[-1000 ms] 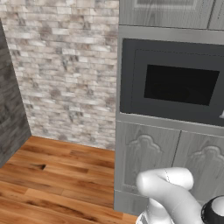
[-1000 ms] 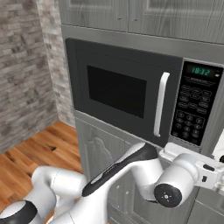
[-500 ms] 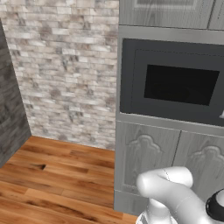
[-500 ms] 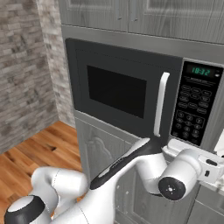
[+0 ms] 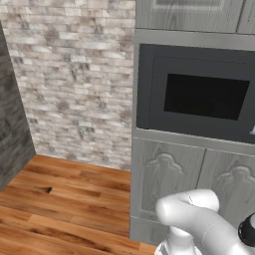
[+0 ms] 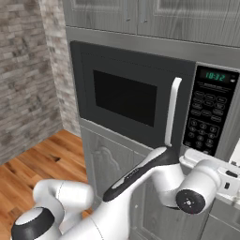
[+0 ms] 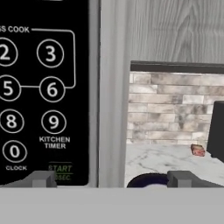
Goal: Pick the chicken drumstick from the counter and place it in the microwave. Then turn on the microwave.
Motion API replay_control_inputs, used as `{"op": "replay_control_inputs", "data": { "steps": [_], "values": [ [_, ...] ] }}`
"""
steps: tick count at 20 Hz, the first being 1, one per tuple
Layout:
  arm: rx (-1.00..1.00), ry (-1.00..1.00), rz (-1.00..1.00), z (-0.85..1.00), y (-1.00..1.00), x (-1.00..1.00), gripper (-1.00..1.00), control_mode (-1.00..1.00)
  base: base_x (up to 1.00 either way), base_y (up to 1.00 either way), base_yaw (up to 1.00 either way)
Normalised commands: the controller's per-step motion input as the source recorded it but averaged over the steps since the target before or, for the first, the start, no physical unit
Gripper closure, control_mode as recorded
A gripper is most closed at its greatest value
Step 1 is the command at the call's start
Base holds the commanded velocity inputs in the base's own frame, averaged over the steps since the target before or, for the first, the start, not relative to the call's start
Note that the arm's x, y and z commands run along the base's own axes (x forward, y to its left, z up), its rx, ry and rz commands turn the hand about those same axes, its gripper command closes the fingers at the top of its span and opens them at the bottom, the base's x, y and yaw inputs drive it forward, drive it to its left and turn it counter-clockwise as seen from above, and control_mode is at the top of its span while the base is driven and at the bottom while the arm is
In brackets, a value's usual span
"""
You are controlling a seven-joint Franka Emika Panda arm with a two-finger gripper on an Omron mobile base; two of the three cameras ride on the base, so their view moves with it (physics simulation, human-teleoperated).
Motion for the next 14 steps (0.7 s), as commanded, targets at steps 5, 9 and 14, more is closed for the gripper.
{"op": "replay_control_inputs", "data": {
  "steps": [5, 9, 14],
  "values": [
    [0.00, -0.01, 0.00, -0.07, 0.00, 0.01, -1.00, -1.00, 0.00, 0.00, 0.00],
    [0.00, 0.00, 0.00, 0.00, 0.00, 0.13, -1.00, -1.00, 0.00, 0.00, 0.00],
    [0.00, 0.00, 0.00, 0.00, -0.01, 0.11, -1.00, -1.00, 0.00, 0.00, 0.00]
  ]
}}
